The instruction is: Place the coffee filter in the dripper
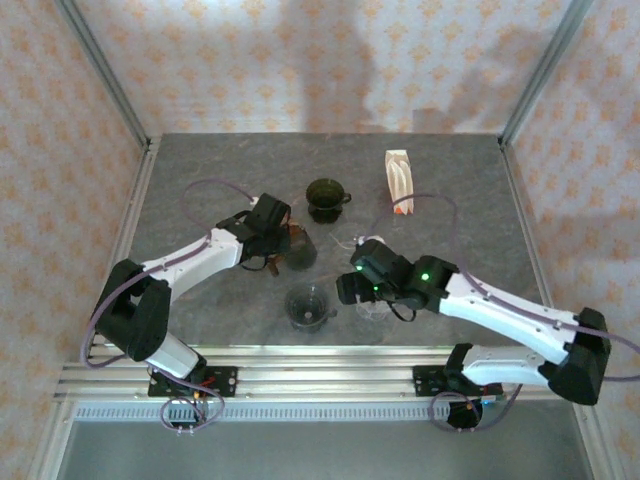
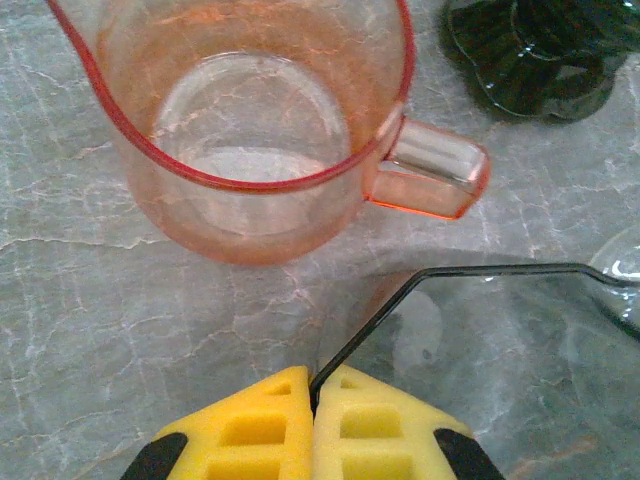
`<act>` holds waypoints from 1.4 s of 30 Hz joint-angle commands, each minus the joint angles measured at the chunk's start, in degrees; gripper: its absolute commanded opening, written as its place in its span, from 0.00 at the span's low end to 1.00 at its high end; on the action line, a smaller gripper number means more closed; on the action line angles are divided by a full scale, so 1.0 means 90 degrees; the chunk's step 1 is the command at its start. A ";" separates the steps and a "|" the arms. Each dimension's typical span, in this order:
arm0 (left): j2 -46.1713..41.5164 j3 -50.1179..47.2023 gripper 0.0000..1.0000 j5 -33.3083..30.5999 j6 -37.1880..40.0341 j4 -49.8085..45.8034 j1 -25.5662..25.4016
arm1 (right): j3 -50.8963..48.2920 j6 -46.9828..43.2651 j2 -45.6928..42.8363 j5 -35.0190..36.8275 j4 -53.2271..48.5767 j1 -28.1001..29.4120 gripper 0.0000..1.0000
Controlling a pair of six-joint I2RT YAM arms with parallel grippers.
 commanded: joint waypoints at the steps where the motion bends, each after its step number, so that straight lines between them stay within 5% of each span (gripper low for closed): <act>1: -0.0113 0.0155 0.00 0.0185 -0.0003 -0.0433 -0.0038 | 0.0297 -0.0181 0.0413 0.0062 0.0378 0.0103 0.82; 10: -0.0727 -0.0056 0.00 0.0072 -0.0006 -0.0966 -0.0027 | 0.0616 -0.0362 0.1469 -0.0556 0.1246 0.0118 0.54; 25: -0.1524 -0.0748 0.00 -0.0123 -0.0029 -0.1217 0.0068 | 0.0599 -0.0375 0.2501 -0.0795 0.1641 0.0122 0.45; 42: -0.1915 -0.0891 0.00 -0.0242 -0.0017 -0.1514 0.0180 | 0.0624 -0.0342 0.2737 -0.0977 0.1802 0.0120 0.12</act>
